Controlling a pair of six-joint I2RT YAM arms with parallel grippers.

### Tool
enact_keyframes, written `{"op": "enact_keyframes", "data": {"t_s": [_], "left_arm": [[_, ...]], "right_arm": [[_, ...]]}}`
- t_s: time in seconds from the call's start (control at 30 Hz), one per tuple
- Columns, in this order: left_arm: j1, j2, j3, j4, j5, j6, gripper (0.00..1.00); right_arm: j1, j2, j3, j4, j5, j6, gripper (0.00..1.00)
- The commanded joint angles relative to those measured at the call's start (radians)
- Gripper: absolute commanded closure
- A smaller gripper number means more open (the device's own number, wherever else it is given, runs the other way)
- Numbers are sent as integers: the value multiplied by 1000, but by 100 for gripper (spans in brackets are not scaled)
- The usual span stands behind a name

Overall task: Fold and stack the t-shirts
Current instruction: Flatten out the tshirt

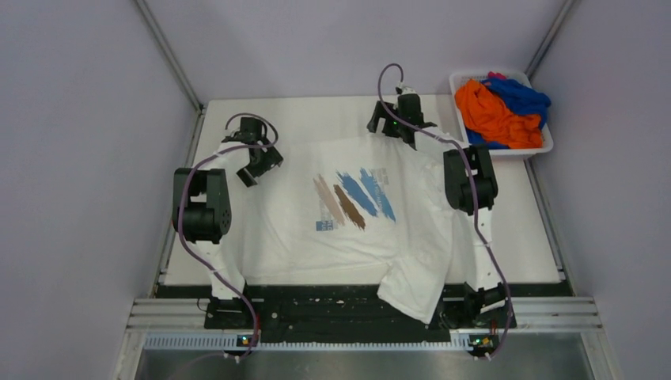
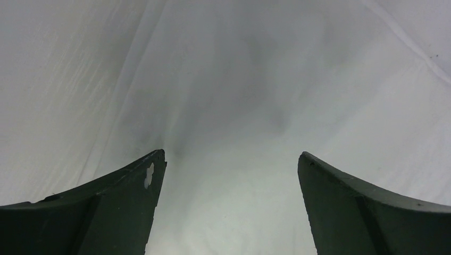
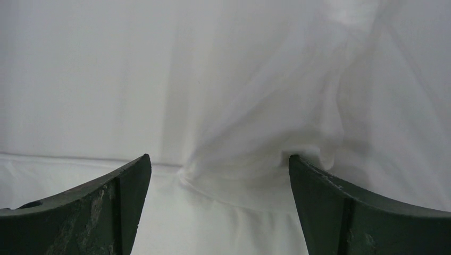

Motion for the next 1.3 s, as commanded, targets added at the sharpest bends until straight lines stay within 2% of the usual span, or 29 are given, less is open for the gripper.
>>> {"op": "enact_keyframes", "data": {"t_s": [0.0,0.1,0.27,0.33,0.53,0.67,0.77,0.93,1.1,1.27], "left_arm": [[2,-2,1,-19,-49,9,2],[3,1,10,-29,-58,10,2],[3,-10,30,-57,-82,15,1],[3,-22,34,-61,-88,19,2],[3,-68,14,-48,-70,27,1],[2,-87,3,-42,-63,36,1],[1,-96,-7,-37,-55,39,1],[1,-102,-11,-37,-58,51,1],[1,-100,-9,-38,-66,53,1],[1,-94,-4,-44,-67,52,2]], "right_arm": [[30,78,183,119,8,-51,1],[48,181,313,183,-24,-71,1],[61,394,632,152,-29,-85,1],[62,410,675,155,-44,-85,1],[62,244,536,135,4,-186,1],[60,144,489,-12,45,-316,1],[44,90,447,-131,27,-318,2],[2,34,321,-224,-1,-347,11],[-38,38,304,-292,-24,-360,27],[-54,62,308,-322,-40,-373,37]]}}
